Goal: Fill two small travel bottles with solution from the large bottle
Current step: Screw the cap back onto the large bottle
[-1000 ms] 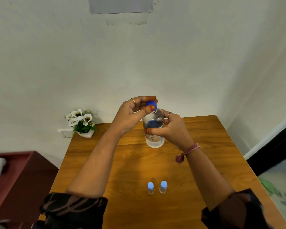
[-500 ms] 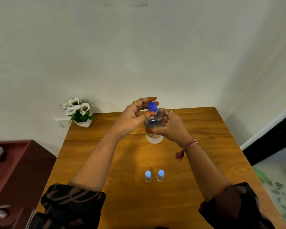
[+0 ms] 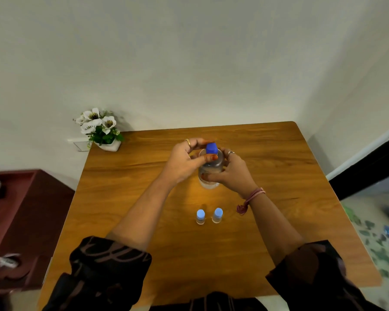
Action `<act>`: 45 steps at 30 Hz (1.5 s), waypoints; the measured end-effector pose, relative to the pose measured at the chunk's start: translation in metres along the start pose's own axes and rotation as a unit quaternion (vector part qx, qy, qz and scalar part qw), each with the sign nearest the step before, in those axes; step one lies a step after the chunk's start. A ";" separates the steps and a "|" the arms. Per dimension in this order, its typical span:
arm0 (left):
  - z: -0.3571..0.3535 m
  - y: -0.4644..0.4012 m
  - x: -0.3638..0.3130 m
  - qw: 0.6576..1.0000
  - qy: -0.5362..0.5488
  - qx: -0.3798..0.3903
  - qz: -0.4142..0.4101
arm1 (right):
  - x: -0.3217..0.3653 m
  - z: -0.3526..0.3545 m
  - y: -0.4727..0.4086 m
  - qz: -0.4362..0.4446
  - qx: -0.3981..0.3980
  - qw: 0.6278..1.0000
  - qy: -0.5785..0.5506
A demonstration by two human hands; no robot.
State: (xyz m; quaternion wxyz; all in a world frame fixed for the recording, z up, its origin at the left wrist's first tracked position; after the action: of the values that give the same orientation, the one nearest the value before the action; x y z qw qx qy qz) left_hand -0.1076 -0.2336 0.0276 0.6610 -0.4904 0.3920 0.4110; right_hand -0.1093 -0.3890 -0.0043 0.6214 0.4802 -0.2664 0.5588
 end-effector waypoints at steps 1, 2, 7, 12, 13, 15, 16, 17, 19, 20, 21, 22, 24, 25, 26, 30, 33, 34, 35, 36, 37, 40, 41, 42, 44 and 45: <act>-0.002 0.002 0.004 1.000 -0.004 0.002 0.004 | -0.004 -0.002 -0.001 -0.006 0.000 1.000 0.002; -0.003 0.004 0.008 1.000 -0.010 0.003 0.008 | -0.009 -0.004 -0.002 -0.013 0.000 1.000 0.003; -0.011 0.015 0.038 0.999 0.005 -0.002 0.041 | -0.030 -0.014 -0.009 -0.044 0.014 0.999 0.004; -0.014 0.026 0.064 0.997 -0.008 0.018 0.070 | -0.048 -0.024 -0.014 -0.073 0.038 0.997 0.006; -0.015 0.029 0.069 0.997 -0.008 0.019 0.075 | -0.052 -0.026 -0.015 -0.077 0.043 0.996 0.004; -0.017 0.035 0.076 0.996 -0.013 0.021 0.088 | -0.060 -0.031 -0.014 -0.088 0.051 0.995 0.000; -0.017 0.035 0.078 0.996 -0.017 0.024 0.090 | -0.061 -0.031 -0.014 -0.091 0.054 0.994 0.000; -0.019 0.037 0.083 0.995 -0.015 0.026 0.098 | -0.067 -0.034 -0.015 -0.099 0.060 0.993 -0.001; -0.020 0.039 0.087 0.994 -0.014 0.024 0.104 | -0.071 -0.035 -0.015 -0.107 0.060 0.992 -0.002; -0.021 0.040 0.088 0.994 -0.015 0.024 0.103 | -0.071 -0.036 -0.014 -0.109 0.060 0.992 -0.002; -0.021 0.040 0.090 0.994 -0.015 0.024 0.102 | -0.072 -0.036 -0.014 -0.112 0.062 0.992 -0.003; -0.022 0.041 0.092 0.994 -0.015 0.025 0.104 | -0.074 -0.037 -0.014 -0.115 0.065 0.991 -0.005; -0.022 0.044 0.095 0.994 -0.017 0.023 0.106 | -0.076 -0.039 -0.013 -0.119 0.070 0.990 -0.005; -0.023 0.045 0.096 0.994 -0.019 0.024 0.105 | -0.077 -0.039 -0.012 -0.121 0.071 0.990 -0.006; -0.023 0.046 0.096 0.994 -0.021 0.025 0.105 | -0.077 -0.039 -0.011 -0.122 0.072 0.990 -0.007; -0.023 0.048 0.098 0.994 -0.023 0.023 0.106 | -0.078 -0.039 -0.010 -0.122 0.087 0.989 -0.012; -0.024 0.051 0.100 0.993 -0.024 0.025 0.110 | -0.081 -0.039 -0.011 -0.124 0.094 0.988 -0.010; -0.024 0.052 0.100 0.993 -0.026 0.025 0.112 | -0.082 -0.040 -0.011 -0.124 0.097 0.987 -0.013; -0.024 0.052 0.101 0.993 -0.024 0.022 0.113 | -0.083 -0.040 -0.011 -0.124 0.103 0.987 -0.020; -0.024 0.052 0.102 0.993 -0.024 0.022 0.117 | -0.084 -0.040 -0.011 -0.125 0.110 0.986 -0.024; -0.024 0.052 0.102 0.993 -0.023 0.023 0.118 | -0.084 -0.040 -0.012 -0.124 0.115 0.985 -0.026; -0.024 0.053 0.103 0.992 -0.019 0.033 0.117 | -0.084 -0.038 -0.012 -0.125 0.133 0.983 -0.031; -0.023 0.053 0.104 0.992 -0.019 0.036 0.117 | -0.086 -0.038 -0.012 -0.123 0.140 0.982 -0.027; -0.022 0.053 0.103 0.992 -0.021 0.039 0.121 | -0.084 -0.037 -0.011 -0.124 0.147 0.981 -0.013; -0.020 0.054 0.101 0.992 -0.023 0.051 0.112 | -0.085 -0.035 -0.009 -0.116 0.166 0.979 0.025; -0.020 0.054 0.100 0.992 -0.026 0.057 0.106 | -0.087 -0.034 -0.010 -0.109 0.173 0.978 0.041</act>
State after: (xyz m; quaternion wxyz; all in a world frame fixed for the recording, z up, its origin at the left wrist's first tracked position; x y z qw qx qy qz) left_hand -0.1247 -0.2270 -0.0862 0.6508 -0.3969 0.4475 0.4677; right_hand -0.1272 -0.3961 -0.0960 0.5967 0.5831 -0.0860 0.5445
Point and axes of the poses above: each hand's wrist, its own y-axis away from the middle knuckle, its own z-axis out of the back of the hand, x = y × z, the point moved 2 cm from there along -y, towards the middle knuckle, and after that the axes turned 15 degrees about -z, right-handed, at the moved point
